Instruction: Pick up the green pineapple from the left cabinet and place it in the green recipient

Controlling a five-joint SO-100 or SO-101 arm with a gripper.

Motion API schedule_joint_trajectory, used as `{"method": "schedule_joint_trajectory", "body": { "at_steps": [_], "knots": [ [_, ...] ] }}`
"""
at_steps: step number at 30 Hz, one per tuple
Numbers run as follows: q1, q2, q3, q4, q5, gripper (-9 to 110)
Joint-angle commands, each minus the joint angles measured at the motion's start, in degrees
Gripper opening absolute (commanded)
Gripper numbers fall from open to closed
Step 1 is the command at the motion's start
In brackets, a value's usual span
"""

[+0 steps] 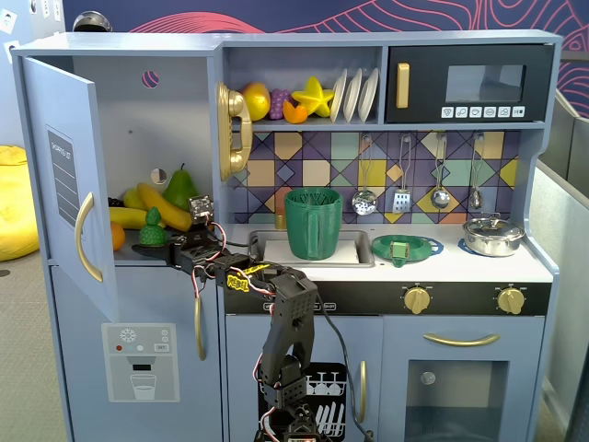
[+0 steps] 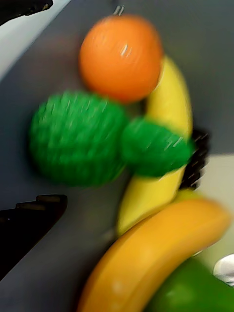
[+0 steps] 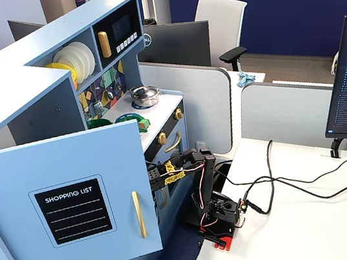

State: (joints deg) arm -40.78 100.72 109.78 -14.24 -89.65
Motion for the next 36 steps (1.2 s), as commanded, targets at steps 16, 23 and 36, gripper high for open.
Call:
{"method": "schedule_joint_trajectory", "body": {
  "at_steps": [16, 23, 36],
  "knots": [
    [0.18, -11.95, -17.49, -0.18, -1.41, 42],
    [-0.18, -18.63, -23.82, 0.70, -2.29, 41],
    [-0.88, -12.22, -23.29, 12.92, -21.09, 0]
  ]
}}
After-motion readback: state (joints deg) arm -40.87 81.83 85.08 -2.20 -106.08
